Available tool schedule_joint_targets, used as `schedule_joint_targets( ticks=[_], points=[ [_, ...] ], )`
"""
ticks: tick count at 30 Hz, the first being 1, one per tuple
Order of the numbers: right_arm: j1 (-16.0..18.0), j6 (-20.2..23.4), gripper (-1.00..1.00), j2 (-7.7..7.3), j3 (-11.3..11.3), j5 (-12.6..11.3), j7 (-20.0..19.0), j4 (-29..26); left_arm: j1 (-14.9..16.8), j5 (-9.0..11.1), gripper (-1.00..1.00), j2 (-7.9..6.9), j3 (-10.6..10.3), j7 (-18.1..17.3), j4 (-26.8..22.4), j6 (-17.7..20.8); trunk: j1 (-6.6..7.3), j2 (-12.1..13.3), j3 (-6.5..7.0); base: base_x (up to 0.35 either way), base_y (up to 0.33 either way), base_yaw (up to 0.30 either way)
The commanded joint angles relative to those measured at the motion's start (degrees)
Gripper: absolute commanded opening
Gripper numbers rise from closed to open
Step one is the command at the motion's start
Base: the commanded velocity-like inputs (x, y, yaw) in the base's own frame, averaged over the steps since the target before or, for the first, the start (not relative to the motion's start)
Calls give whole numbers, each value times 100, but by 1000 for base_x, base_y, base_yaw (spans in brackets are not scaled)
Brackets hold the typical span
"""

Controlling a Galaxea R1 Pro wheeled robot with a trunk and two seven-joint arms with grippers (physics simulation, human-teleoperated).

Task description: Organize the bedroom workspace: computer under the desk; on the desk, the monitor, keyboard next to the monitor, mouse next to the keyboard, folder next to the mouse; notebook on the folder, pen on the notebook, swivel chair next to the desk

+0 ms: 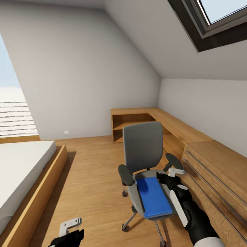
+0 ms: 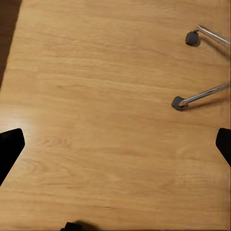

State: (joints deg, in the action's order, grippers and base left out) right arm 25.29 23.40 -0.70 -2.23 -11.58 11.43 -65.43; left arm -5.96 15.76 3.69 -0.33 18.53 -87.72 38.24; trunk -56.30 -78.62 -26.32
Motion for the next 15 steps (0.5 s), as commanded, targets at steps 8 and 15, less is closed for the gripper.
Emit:
schedule_joint_targets(
  ticks=[8,15],
  points=[
    [621,12,100,-98,-14,-83,1,993,683,148,100,187,85,54,-93,822,-177,-326,-150,0,0,0],
    [1502,-421,100,-228,-7,-143,-290,2495,1022,707,100,231,351,58,-108,1173,-330,-607,-275,0,0,0]
  ],
)
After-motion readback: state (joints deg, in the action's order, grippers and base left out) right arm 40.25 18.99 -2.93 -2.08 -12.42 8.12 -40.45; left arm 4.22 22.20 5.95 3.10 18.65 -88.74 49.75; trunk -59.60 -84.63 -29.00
